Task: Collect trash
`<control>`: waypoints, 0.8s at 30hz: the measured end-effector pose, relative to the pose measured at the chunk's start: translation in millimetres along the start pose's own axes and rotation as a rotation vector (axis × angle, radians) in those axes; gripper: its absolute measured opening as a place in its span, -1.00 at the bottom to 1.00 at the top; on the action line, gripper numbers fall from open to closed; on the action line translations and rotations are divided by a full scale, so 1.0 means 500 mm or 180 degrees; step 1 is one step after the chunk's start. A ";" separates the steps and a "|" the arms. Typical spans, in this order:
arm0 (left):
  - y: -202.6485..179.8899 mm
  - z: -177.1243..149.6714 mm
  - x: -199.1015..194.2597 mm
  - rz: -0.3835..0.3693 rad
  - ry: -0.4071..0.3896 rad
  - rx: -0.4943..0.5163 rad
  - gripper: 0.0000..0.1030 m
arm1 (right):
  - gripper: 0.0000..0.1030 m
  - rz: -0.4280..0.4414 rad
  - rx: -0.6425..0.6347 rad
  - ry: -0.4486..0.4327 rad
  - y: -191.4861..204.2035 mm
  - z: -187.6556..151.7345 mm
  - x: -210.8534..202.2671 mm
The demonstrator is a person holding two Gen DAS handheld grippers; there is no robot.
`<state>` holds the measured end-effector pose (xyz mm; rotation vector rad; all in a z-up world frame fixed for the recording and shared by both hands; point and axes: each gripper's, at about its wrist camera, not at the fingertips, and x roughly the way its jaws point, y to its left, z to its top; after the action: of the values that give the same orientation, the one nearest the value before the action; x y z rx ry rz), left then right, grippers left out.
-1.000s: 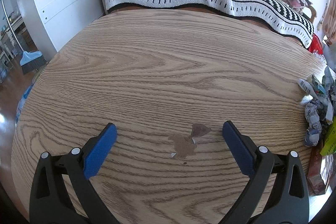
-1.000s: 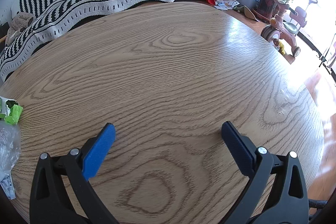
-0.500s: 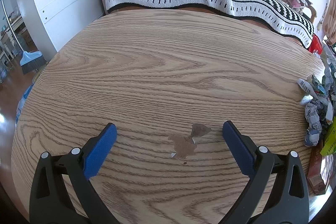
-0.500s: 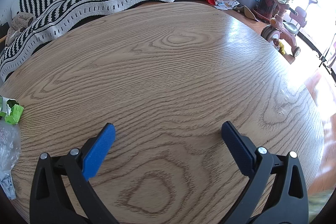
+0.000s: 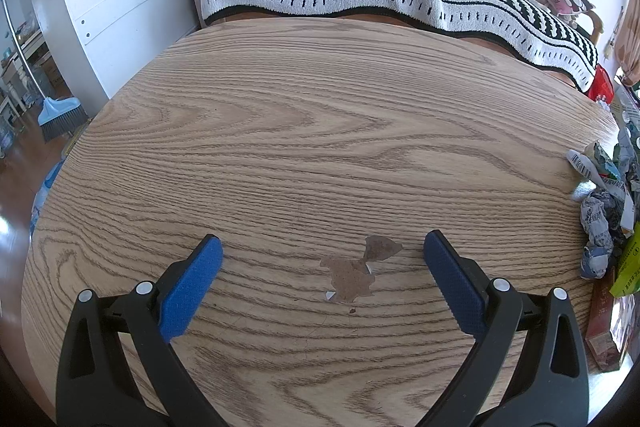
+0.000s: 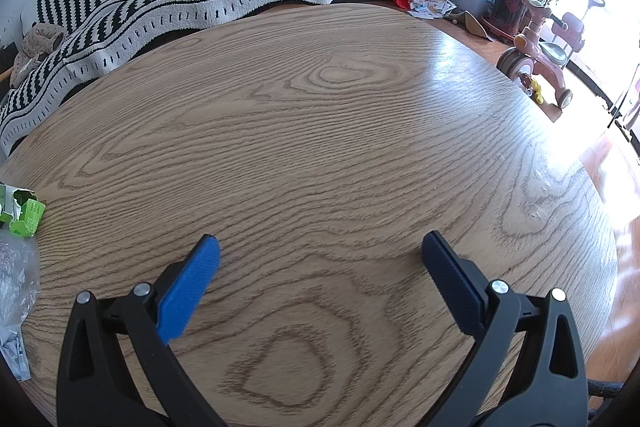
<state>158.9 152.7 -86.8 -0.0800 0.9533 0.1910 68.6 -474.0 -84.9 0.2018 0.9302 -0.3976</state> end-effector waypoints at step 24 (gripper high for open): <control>-0.085 -0.036 -0.145 -0.0215 -0.0246 0.0316 0.88 | 0.89 0.0028 -0.0099 0.0026 0.092 -0.058 -0.124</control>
<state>111.8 98.9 -38.8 -0.0135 0.8802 0.0837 33.6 -407.5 -51.7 0.1792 0.9426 -0.3743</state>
